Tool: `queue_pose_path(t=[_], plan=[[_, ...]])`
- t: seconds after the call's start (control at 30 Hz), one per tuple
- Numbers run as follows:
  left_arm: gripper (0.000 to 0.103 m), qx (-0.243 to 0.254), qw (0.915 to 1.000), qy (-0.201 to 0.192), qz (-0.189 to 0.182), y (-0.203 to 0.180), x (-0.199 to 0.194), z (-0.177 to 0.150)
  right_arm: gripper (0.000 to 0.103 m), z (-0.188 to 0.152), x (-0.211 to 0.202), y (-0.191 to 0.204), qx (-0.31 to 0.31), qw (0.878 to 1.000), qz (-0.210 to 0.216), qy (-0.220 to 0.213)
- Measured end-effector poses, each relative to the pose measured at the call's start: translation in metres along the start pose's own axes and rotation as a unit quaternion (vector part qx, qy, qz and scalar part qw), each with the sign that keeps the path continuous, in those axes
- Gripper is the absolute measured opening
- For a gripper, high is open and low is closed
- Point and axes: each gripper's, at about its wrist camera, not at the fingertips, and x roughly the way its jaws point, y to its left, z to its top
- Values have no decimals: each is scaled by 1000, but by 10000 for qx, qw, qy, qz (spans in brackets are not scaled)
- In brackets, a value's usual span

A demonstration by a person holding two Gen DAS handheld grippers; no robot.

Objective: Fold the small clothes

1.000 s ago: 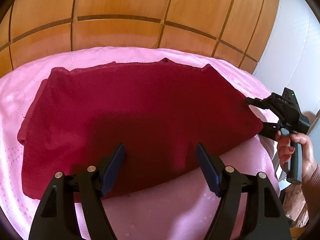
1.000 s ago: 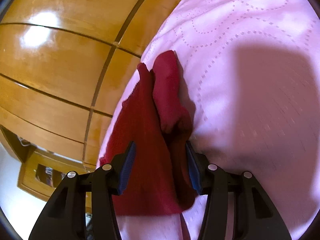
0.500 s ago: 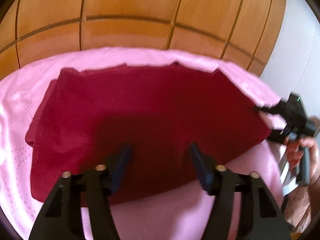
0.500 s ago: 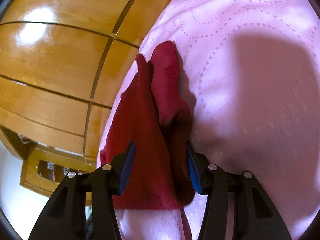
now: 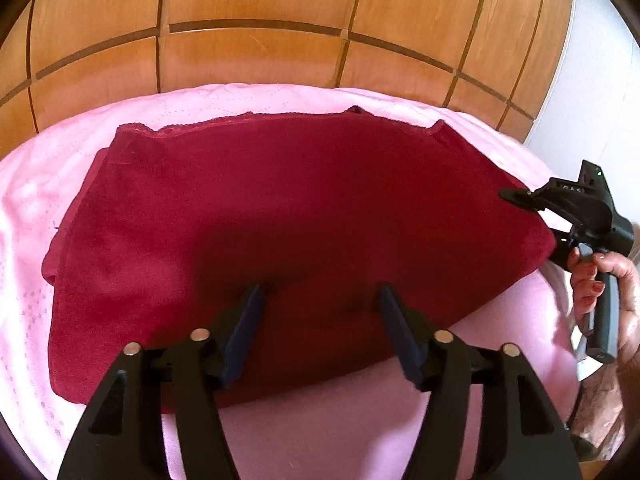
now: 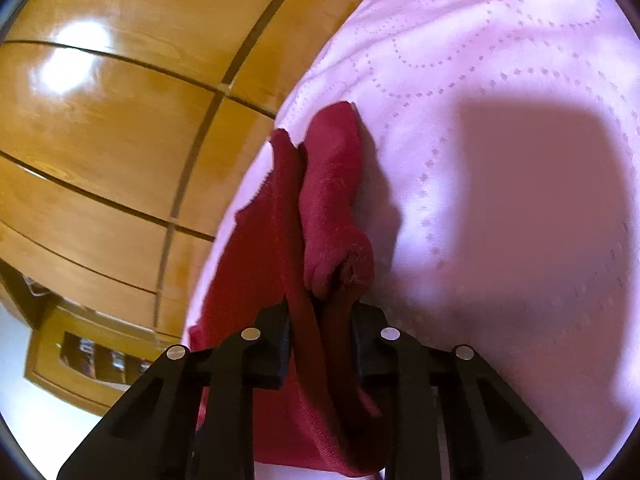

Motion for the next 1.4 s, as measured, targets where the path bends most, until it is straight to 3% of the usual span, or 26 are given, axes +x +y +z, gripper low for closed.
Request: queue_pose_path(t=[0.1,0.17,0.27,0.3,0.33,0.37,0.43,0.57,0.7,0.8,0.9,0.93,1.13,1.27,1.4], plan=[[65,-133,9999,-29,-79,3,-5,2,20,0,-7,14,-120,9999,40,-101],[59,-243,9995,-142,-134,8,-11,5,20,1,-11,24,-165,9997,106,-169],[31,-355,9985,-228,-348,12,-14,10,20,0,-17,41,-391,9989,25,-254],[17,-361,9981,-228,-440,10,-13,11,20,-1,-17,45,-439,9986,-13,-278],[9,-351,9978,-212,-520,8,-11,13,20,-1,-15,47,-447,9986,-26,-298],[8,-315,9972,-188,-646,3,-8,15,20,0,-14,49,-428,9986,-27,-318],[9,-196,9965,-191,-784,-6,0,15,20,0,-15,49,-299,9989,9,-356],[8,-125,9977,170,-639,-14,31,3,20,-1,-16,55,-190,9989,104,-417],[8,129,9984,1,-552,-19,28,-2,20,-3,-16,71,-314,9983,148,-458],[9,-126,9972,45,-734,-11,22,0,20,-5,-18,83,-423,9977,173,-502],[42,-500,9935,-55,-1025,3,5,3,20,-5,-19,95,-497,9972,229,-514],[51,-571,9935,-196,-967,8,-3,3,20,-5,-20,100,-537,9969,234,-516],[57,-1024,9914,-809,-129,61,-47,0,20,-15,-21,131,-819,9948,296,-525],[57,-1623,9810,-955,463,112,-62,-13,20,-22,-16,151,-993,9933,317,-496],[57,-2049,9723,-932,628,144,-68,-28,20,-33,-9,177,-1321,9898,299,-440]])
